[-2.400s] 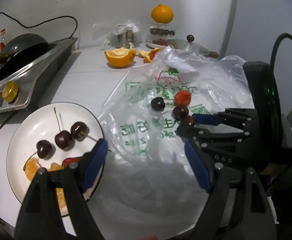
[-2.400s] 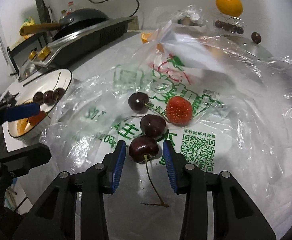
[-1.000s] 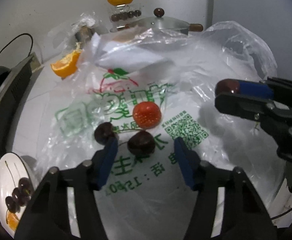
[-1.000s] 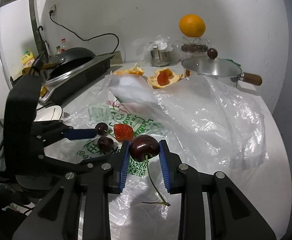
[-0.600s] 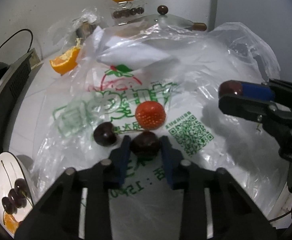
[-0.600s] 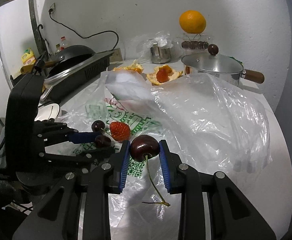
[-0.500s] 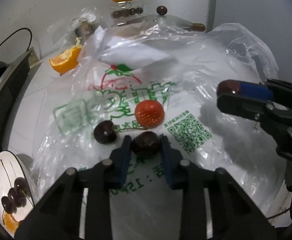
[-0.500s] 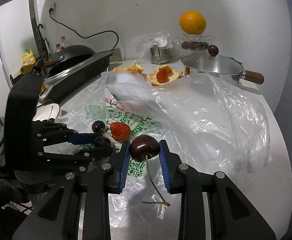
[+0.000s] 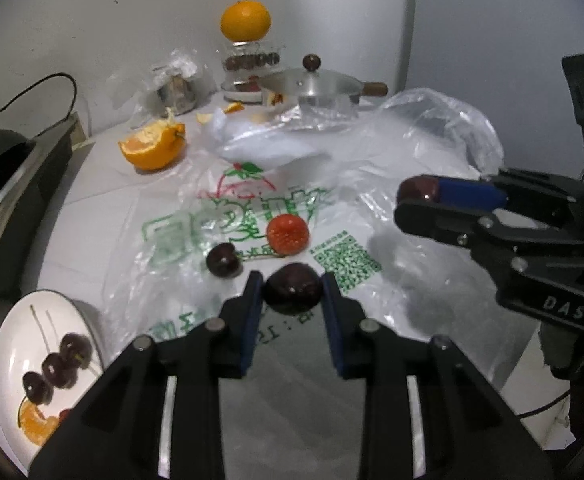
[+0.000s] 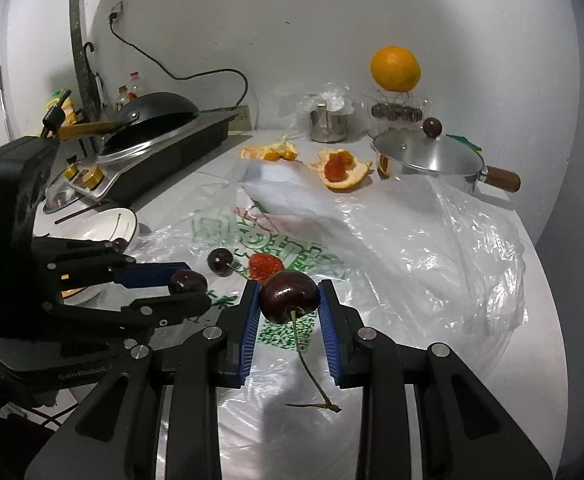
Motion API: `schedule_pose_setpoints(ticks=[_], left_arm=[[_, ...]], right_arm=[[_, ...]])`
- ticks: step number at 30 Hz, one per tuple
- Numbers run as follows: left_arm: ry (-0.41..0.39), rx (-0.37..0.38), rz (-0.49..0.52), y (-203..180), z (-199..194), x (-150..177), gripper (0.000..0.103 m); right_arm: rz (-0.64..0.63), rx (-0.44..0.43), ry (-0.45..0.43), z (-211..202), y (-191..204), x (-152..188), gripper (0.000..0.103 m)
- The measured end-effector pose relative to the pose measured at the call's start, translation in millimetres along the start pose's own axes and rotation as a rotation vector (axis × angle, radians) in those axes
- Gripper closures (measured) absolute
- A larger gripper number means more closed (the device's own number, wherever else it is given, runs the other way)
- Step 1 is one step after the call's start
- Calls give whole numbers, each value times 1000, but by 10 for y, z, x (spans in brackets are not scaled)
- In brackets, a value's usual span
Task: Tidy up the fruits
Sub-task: 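Carry both held cherries from the bag over to the white plate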
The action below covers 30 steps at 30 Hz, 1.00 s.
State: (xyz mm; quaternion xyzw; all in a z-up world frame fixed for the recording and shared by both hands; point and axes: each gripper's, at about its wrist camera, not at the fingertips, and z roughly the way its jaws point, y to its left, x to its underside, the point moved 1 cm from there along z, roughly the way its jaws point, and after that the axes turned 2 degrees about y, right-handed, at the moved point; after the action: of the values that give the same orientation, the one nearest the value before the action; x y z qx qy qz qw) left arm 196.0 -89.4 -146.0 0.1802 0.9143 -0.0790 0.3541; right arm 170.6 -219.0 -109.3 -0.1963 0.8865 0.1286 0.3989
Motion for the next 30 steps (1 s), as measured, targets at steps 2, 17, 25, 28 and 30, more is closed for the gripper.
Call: schedule_pose_setpoints(ticks=[2, 17, 25, 28, 30], left_arm=[[-8, 1, -5, 16, -82, 32, 73], [-57, 3, -41, 167, -510, 225, 73], [-84, -3, -70, 305, -739, 361, 73], [-91, -8, -84, 362, -820, 430, 73], [-95, -11, -92, 401, -881, 483, 73]], right_arm=[[-7, 1, -1, -23, 56, -3, 72], [-69, -2, -12, -155, 452, -53, 72], [-105, -8, -19, -208, 696, -66, 72], [-119, -11, -22, -229, 793, -72, 72], [-127, -13, -24, -244, 866, -80, 72]])
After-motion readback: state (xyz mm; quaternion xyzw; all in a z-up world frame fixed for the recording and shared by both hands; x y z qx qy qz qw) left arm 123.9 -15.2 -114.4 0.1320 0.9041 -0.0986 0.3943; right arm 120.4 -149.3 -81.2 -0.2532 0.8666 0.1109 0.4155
